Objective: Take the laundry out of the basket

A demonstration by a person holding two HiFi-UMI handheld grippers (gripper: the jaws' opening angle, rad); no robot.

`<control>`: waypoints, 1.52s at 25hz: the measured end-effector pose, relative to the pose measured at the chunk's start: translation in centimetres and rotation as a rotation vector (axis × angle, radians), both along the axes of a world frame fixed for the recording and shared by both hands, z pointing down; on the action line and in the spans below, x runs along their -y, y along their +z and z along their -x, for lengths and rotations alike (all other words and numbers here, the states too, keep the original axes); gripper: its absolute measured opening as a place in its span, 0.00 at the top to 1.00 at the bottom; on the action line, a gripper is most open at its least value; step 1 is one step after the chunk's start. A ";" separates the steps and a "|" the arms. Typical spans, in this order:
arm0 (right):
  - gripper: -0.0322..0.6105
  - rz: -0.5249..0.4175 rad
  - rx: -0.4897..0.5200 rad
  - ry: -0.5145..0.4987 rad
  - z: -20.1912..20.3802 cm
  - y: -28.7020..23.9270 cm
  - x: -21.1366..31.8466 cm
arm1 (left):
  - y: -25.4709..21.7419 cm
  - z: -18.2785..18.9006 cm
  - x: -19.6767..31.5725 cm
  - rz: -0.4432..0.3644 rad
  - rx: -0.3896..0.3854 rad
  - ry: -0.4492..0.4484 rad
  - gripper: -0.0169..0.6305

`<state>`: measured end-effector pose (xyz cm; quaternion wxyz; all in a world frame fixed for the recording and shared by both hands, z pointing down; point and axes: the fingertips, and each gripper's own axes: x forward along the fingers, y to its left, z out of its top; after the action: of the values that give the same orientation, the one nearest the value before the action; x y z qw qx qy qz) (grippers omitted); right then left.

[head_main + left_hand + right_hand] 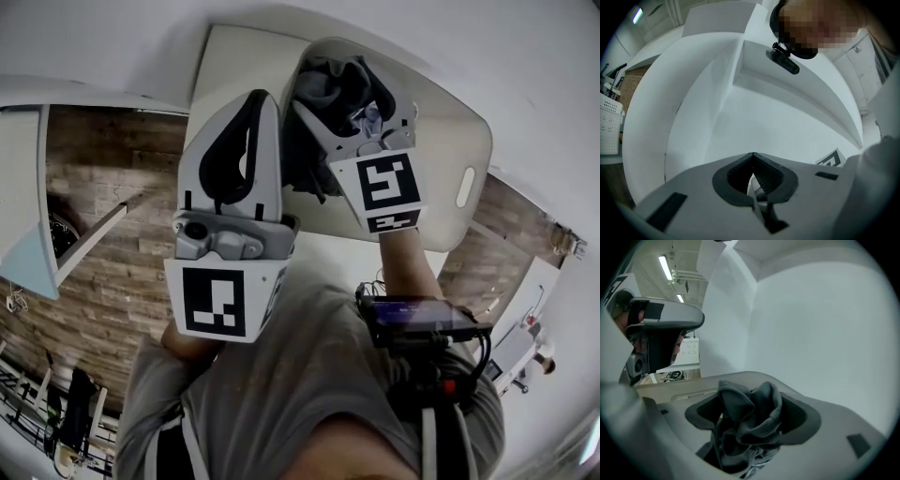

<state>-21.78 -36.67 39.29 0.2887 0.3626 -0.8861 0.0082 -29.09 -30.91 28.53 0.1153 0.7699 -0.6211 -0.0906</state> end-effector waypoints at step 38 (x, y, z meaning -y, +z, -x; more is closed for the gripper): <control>0.87 -0.232 0.244 0.100 -7.1 -11.6 -3.9 | -5.8 -7.4 -5.4 -0.116 0.090 0.108 0.96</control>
<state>-14.73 -32.74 27.70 0.1344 0.4332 -0.8905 -0.0357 -21.64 -25.56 22.77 0.0473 0.8110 -0.5768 -0.0855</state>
